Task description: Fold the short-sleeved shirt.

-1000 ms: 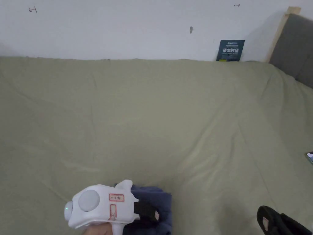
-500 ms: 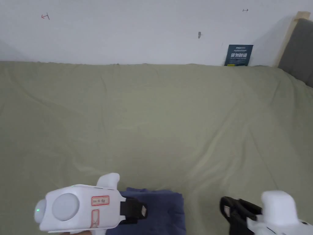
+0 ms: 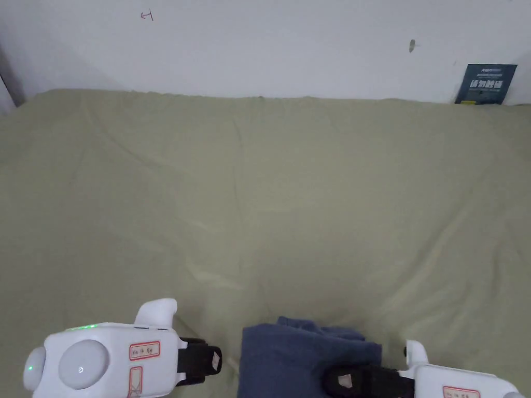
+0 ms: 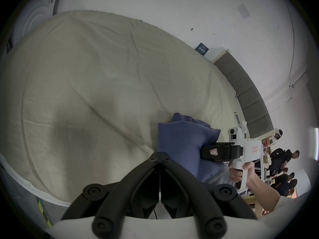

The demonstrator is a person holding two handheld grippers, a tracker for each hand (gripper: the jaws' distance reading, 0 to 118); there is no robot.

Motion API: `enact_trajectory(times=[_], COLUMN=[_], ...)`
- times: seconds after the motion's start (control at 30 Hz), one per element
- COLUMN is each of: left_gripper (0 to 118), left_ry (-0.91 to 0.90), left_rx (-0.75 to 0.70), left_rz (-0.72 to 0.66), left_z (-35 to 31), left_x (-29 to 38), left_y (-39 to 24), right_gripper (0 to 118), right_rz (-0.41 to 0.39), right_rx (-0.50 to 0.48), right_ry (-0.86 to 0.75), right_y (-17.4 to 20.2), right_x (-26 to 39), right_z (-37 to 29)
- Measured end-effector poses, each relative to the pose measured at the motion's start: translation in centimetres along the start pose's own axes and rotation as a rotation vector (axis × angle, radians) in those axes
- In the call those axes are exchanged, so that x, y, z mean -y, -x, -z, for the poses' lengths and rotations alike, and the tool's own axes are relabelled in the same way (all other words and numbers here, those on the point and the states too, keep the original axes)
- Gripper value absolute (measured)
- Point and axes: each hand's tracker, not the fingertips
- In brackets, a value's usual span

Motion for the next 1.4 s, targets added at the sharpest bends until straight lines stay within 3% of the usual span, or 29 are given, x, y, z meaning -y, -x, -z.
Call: enact_trajectory(times=[0.03,0.07,0.1,0.13,0.17,0.23,0.4,0.47,0.6,0.63,0.7,0.73,0.8,1.0,1.2,1.3,1.4], left_gripper=[9,39,86,114,118,116,115,115,113,98,44,40,40,39,39,39,39], left_ry=[0.009,0.029,0.036,0.039,0.067,0.068,0.128,0.109,0.117,0.128,0.132,0.138,0.161,0.175,0.166,0.14,0.1], left_rx=[0.019,0.074,0.123,0.159,0.207,0.291,0.306,0.367,0.454,0.477,0.452,0.371,0.465,0.422,0.442,0.379,0.278], left_rz=[-0.009,-0.026,-0.041,-0.042,-0.046,-0.074,-0.051,-0.001,-0.04,-0.024,-0.031,0.006,-0.053,-0.013,-0.03,-0.018,-0.045], left_z=[0.2,0.6,0.9,1.3,2.1,2.5,8.1,9.1,9.7,9.9,10.0,10.0,10.1,9.8,6.4,3.0,-1.2], left_x=[-0.1,-0.2,-0.3,-0.4,-0.6,-0.8,-0.8,-0.7,-1.2,-1.3,-1.2,-1.1,-1.2,-2.3,-3.8,-5.6,-7.8], left_y=[0.3,0.4,0.5,0.6,0.8,0.8,0.4,0.4,1.0,1.0,0.8,1.2,1.8,1.6,3.3,6.7,11.9], right_gripper=[0,0,0,0,0,0,0,0,0,0,0,0,0,0,0,0,0], right_rz=[-0.039,-0.052,-0.054,-0.052,-0.047,-0.046,-0.014,-0.007,-0.002,-0.003,-0.006,-0.005,-0.003,-0.038,-0.19,-0.303,-0.364], right_rx=[0.021,0.02,0.023,0.021,0.019,0.014,-0.016,-0.021,-0.03,-0.031,-0.031,-0.035,-0.036,0.003,0.089,0.164,0.197], right_ry=[0.007,0.018,0.02,0.022,0.025,0.026,0.025,0.027,0.032,0.033,0.032,0.029,0.031,0.019,-0.034,-0.056,-0.093], right_y=[0.2,0.5,0.6,0.6,0.5,0.6,-0.1,-0.2,-0.1,-0.4,-0.4,-0.5,-0.5,0.7,5.0,7.6,9.5], right_x=[0.0,0.0,0.0,-0.1,-0.2,0.0,-0.2,-0.2,-0.3,-0.5,-0.4,-0.4,-0.4,-0.2,0.5,1.3,2.3], right_z=[0.0,0.1,0.1,0.1,0.1,0.1,0.0,0.0,0.1,0.0,0.0,0.0,0.0,-0.3,-2.3,-3.8,-5.2])
